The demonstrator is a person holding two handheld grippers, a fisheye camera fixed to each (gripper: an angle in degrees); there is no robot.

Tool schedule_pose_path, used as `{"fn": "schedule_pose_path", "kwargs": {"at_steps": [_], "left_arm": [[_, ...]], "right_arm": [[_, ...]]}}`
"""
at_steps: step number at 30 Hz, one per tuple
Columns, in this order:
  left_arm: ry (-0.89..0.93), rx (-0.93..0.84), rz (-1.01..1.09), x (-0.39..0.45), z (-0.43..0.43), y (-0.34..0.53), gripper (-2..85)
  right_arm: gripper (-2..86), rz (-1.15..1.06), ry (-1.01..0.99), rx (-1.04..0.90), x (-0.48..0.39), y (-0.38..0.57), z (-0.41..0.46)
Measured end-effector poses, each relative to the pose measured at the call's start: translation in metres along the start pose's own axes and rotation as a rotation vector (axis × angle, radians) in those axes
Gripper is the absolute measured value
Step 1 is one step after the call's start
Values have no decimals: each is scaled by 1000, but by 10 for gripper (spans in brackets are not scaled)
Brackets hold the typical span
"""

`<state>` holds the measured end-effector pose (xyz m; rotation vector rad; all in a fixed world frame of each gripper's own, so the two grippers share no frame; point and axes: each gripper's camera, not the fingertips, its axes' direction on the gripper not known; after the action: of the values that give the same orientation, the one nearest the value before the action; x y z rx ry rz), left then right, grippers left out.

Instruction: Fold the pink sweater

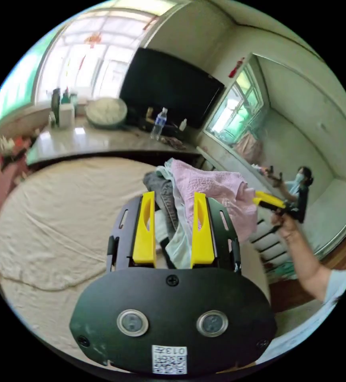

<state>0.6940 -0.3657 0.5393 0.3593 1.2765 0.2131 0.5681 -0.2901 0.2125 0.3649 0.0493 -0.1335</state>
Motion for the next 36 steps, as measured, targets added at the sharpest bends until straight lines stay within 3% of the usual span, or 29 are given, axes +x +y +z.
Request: {"fn": "schedule_pose_path", "kwargs": {"at_steps": [2, 5, 7, 8, 11, 16, 23, 28, 31, 36], "left_arm": [[-181, 65, 250, 65, -29, 10, 105], [-293, 72, 437, 138, -27, 30, 50], [-392, 19, 461, 162, -9, 42, 23], [-428, -88, 468, 166, 9, 46, 13], [-390, -153, 386, 158, 13, 50, 2], [-398, -265, 463, 165, -8, 43, -2], [-376, -65, 185, 130, -150, 62, -3], [-346, 59, 34, 81, -292, 129, -2], [-317, 58, -32, 51, -379, 196, -1], [-338, -47, -299, 0, -508, 349, 4]], "right_arm": [[123, -56, 48, 93, -29, -1, -22], [80, -196, 35, 192, -107, -5, -30], [58, -268, 61, 184, -150, -5, -15], [45, -299, 66, 139, -170, -6, 3], [20, -350, 78, -28, -193, 0, 58], [6, -236, -51, -10, -194, 2, 75], [0, -240, -39, -81, -235, -24, 53], [0, -240, 77, 154, -282, -31, -33], [0, -330, 42, 225, -343, -16, -81], [2, -563, -160, 117, -518, 62, -107]]}}
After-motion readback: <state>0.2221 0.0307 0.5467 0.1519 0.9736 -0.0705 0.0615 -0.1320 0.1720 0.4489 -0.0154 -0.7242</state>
